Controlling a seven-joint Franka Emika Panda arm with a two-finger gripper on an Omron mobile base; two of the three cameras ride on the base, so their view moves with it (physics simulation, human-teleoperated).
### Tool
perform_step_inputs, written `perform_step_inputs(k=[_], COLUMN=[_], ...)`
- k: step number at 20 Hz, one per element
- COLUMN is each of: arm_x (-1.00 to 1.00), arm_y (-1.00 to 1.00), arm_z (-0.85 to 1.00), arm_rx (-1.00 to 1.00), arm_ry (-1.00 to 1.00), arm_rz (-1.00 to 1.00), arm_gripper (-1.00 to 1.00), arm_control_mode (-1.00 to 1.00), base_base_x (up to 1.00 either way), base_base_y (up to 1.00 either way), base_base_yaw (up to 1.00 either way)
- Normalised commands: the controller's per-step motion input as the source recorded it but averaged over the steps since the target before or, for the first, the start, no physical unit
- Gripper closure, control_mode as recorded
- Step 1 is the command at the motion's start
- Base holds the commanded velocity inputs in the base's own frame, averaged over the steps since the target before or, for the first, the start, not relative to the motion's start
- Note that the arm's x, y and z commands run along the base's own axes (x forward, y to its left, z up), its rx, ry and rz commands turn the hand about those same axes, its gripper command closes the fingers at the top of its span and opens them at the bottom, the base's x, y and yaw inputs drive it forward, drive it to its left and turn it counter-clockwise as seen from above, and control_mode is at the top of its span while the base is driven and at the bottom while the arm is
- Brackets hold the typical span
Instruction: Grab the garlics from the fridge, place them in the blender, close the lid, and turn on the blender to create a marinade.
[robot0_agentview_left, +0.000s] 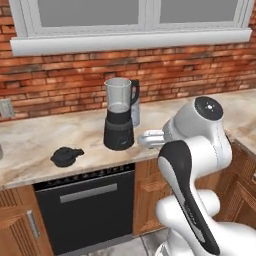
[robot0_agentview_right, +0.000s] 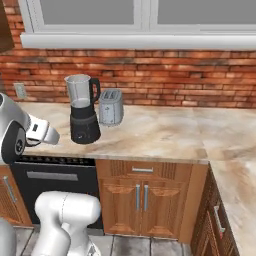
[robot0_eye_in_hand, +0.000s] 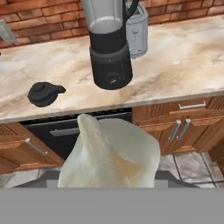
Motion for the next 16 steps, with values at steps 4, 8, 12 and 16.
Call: perform_step_inputs(k=[4,8,12,16], arm_x=[0.0,0.0,0.0,0.71], arm_y=[0.0,0.0,0.0,0.0], arm_z=[0.0,0.0,0.0,1.0], arm_rx=[0.0,0.0,0.0,0.0], arm_ry=[0.0,0.0,0.0,0.0], arm_rz=[0.0,0.0,0.0,0.0], arm_gripper=[1.0,1.0,1.0,1.0], arm_control_mode=[1.0,1.0,1.0,-1.0], base_base_x=[0.76,0.94,0.58,0.0], base_base_y=[0.61,0.03,0.03,0.0], base_base_yaw=[0.11,0.1,0.0,0.0])
